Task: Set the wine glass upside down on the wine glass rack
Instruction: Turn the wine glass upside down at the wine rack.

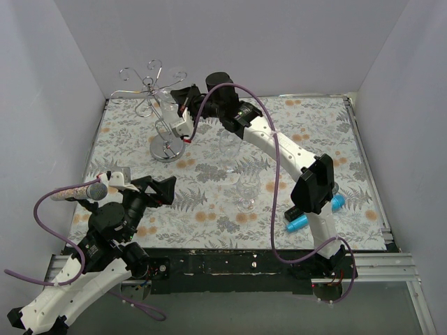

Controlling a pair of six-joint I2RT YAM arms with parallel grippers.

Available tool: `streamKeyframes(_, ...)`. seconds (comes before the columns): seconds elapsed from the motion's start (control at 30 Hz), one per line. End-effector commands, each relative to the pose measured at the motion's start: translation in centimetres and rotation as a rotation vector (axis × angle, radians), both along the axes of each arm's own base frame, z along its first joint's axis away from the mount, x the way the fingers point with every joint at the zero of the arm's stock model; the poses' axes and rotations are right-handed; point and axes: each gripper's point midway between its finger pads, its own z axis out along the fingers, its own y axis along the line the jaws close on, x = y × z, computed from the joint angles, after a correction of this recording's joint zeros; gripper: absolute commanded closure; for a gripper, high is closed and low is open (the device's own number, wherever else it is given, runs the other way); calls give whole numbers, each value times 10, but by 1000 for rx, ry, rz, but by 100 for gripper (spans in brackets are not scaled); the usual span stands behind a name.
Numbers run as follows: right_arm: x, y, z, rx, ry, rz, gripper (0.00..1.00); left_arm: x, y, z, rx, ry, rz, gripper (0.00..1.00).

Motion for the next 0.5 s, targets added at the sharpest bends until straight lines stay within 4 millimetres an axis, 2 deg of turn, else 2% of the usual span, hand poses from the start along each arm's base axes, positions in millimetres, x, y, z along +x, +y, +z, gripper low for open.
streamKeyframes(0.0,-26,-16,81,120,-152,31,99,1,3,-3,9,8,17,2)
streamKeyframes(0.47,-38,-21,83,111,-135,49,99,1,3,-3,10,9,17,2)
